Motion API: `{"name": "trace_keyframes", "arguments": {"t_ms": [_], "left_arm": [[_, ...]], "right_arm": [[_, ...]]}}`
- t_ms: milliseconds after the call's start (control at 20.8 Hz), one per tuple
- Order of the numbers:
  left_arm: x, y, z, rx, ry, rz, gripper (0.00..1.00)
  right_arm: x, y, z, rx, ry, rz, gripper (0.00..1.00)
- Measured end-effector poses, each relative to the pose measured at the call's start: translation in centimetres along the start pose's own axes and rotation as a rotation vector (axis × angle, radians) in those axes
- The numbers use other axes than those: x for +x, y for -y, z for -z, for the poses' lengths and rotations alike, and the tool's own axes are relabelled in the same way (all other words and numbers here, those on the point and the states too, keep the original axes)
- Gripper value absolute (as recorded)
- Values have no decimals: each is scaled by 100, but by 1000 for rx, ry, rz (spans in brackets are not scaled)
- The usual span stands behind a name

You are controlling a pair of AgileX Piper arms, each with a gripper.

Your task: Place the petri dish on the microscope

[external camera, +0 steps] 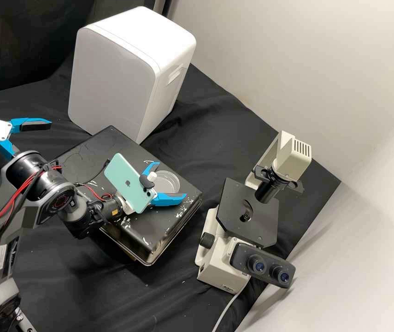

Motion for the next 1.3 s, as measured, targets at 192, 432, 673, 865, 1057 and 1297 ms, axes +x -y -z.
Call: {"name": "trace_keyframes", "arguments": {"t_ms": [192, 432, 673, 865, 1057, 1297], "left_arm": [[0, 0, 0, 0, 0, 0, 100], [4, -4, 1, 1, 0, -2, 100], [3, -3, 1, 1, 0, -1, 100], [15, -16, 3, 3, 1, -7, 100], [18, -20, 4, 4, 2, -8, 100], [18, -20, 4, 4, 2, -8, 100]], "right_arm": [[0, 4, -4, -10, 4, 4, 100], [0, 9, -10, -13, 10, 10, 100], [0, 14, -14, -13, 16, 16, 100], [0, 14, -14, -13, 16, 16, 100], [0, 14, -14, -13, 16, 16, 100], [0, 14, -14, -13, 16, 16, 100]]}}
